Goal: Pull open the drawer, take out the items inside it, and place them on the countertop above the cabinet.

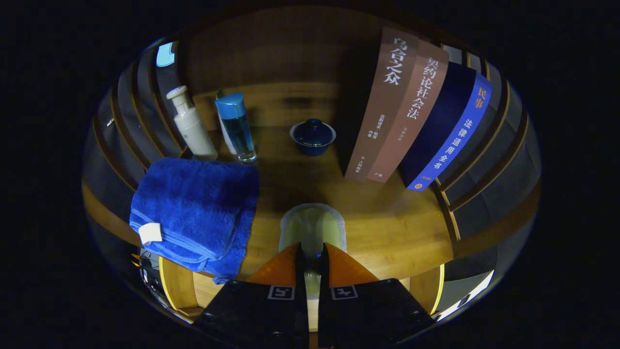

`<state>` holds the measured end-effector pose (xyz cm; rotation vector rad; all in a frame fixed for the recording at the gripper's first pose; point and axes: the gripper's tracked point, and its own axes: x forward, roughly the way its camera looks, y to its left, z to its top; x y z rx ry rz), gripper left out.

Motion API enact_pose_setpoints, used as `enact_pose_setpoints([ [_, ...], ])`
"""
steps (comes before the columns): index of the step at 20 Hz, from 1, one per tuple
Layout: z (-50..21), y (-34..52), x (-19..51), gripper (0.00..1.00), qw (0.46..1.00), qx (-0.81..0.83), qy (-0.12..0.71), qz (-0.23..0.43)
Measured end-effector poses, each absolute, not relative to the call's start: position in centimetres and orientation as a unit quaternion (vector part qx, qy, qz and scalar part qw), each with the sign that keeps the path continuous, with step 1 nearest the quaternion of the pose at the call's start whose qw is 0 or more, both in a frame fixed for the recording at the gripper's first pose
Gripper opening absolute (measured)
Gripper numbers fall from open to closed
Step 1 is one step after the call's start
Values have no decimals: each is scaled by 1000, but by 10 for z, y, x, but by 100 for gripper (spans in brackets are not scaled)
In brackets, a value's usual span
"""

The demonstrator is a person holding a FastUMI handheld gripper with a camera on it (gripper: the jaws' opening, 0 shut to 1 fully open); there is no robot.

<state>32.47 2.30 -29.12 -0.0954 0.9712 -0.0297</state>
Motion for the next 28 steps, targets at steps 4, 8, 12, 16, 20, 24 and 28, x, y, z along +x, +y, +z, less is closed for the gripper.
enact_pose_setpoints([
  [4,-295,24,338,14,883,-31,468,-8],
  [8,-299,28,338,45,886,-25,463,-4],
  [12,-288,30,336,100,899,-40,436,0],
  [16,-250,36,328,100,927,-38,372,3],
  [20,-191,43,301,100,967,-35,251,23],
  [24,-134,50,251,99,989,-25,141,41],
  [28,-122,60,193,99,993,16,90,73],
])
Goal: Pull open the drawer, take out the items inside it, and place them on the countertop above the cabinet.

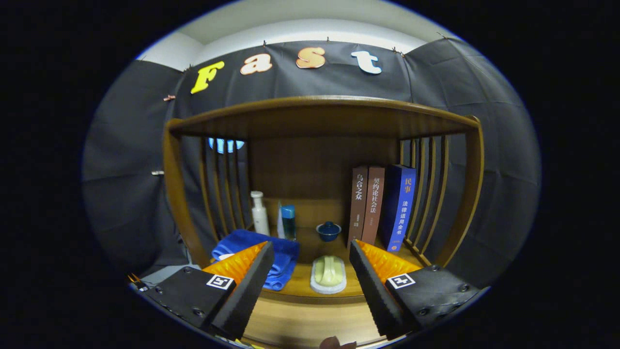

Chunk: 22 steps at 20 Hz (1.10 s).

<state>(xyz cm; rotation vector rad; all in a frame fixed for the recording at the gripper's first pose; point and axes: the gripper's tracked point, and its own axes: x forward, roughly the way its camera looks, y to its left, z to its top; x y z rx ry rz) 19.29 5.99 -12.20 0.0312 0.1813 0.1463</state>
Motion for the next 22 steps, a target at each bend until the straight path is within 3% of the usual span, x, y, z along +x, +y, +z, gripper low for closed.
enact_pose_setpoints([
  [3,-133,65,150,99,992,36,68,99],
  [13,-215,37,37,99,999,25,0,42],
  [22,-333,28,26,99,998,15,67,16],
])
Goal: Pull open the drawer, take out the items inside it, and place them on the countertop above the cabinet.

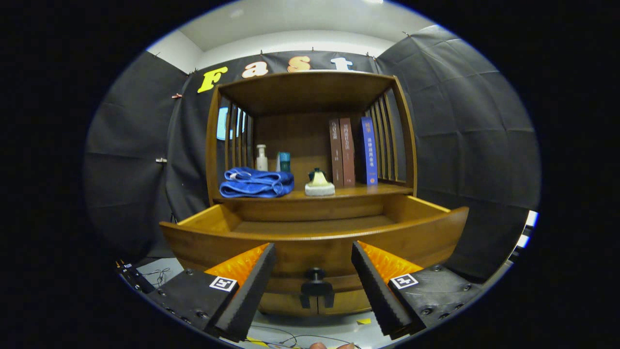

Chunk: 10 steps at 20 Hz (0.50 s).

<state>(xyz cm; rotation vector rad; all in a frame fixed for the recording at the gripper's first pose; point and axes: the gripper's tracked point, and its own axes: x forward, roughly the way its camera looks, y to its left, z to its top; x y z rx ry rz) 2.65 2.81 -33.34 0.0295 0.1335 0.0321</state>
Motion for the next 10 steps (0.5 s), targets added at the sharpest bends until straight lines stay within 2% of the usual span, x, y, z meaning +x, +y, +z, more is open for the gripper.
enact_pose_setpoints([
  [6,-361,32,52,99,995,23,95,14],
  [10,-354,36,50,99,997,11,70,14],
])
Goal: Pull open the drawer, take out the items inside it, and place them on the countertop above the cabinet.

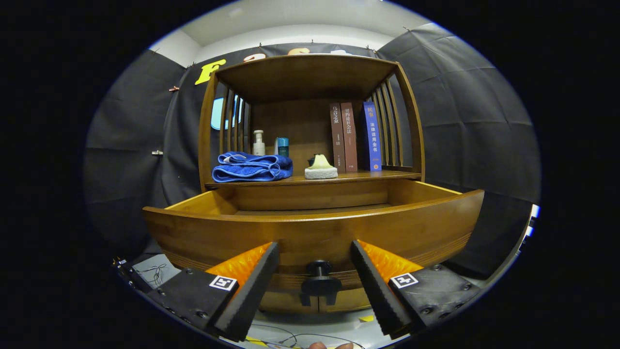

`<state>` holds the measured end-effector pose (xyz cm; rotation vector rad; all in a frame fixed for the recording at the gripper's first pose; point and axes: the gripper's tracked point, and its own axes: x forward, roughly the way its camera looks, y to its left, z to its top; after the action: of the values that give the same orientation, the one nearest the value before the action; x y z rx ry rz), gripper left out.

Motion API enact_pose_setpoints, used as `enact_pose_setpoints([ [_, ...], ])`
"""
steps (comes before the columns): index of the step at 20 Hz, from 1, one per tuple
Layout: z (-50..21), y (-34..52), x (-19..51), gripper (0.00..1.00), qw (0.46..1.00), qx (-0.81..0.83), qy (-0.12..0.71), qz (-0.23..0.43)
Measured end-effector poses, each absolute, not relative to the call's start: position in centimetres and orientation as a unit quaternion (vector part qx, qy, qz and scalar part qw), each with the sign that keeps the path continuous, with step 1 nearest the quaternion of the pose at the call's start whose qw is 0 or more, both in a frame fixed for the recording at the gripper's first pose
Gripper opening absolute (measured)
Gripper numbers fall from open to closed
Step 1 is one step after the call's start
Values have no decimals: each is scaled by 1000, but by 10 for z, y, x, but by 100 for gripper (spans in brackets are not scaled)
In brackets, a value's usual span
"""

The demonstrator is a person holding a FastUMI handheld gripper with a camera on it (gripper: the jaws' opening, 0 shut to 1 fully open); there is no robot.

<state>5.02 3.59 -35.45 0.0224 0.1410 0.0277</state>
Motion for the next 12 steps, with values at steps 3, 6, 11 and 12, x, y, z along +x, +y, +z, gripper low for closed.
enact_pose_setpoints([
  [3,-356,36,62,99,996,12,82,13],
  [6,-352,37,84,99,996,11,83,15],
  [11,-353,38,122,99,996,1,91,16],
  [12,-354,39,129,99,996,-1,91,16],
])
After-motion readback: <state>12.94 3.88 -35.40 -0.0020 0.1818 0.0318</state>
